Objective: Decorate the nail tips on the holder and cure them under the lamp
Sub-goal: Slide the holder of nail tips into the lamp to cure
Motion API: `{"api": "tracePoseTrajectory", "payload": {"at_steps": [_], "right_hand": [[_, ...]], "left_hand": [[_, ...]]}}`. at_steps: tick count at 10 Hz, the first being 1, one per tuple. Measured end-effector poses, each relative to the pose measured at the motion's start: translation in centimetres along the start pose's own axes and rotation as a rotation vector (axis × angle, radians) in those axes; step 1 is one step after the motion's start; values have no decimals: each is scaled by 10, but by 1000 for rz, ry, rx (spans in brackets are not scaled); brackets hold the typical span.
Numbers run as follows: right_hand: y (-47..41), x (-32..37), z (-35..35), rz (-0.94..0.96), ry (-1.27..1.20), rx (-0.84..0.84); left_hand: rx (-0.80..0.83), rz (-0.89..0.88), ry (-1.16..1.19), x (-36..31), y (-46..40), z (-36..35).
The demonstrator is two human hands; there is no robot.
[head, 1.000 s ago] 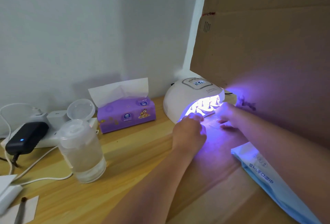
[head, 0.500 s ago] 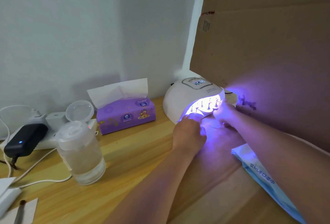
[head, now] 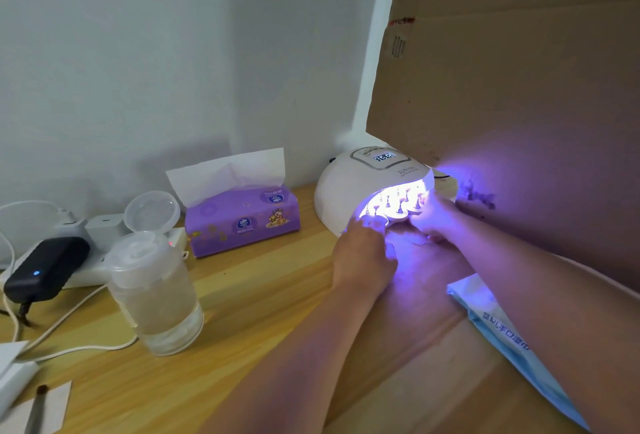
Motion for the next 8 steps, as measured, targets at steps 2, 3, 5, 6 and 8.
{"api": "tracePoseTrajectory", "payload": {"at_steps": [2, 3, 5, 6, 8], "right_hand": [[-1, -4, -6, 8, 37, -18], [2, -3, -5, 39, 75, -48], [6, -1, -6, 20, 126, -72], [10, -5, -2, -14, 67, -106], [32, -8, 5, -3, -50, -94]], "left_hand": [[-24, -10, -63, -1, 0, -1], [-20, -77, -122, 0, -1, -4], [23, -179, -244, -1, -5, -11], [-1, -178, -257, -1, -5, -13], [-15, -172, -239, -2, -4, -12]]}}
Point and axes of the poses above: each hand's wrist, its own y-axis away from the middle knuckle, its own z-axis out of the back of the hand, x = y × z, the point moved 1 cm from there along -y, towards the middle knuckle, and after that the axes turned 6 degrees about -y, right-handed, at the moved point
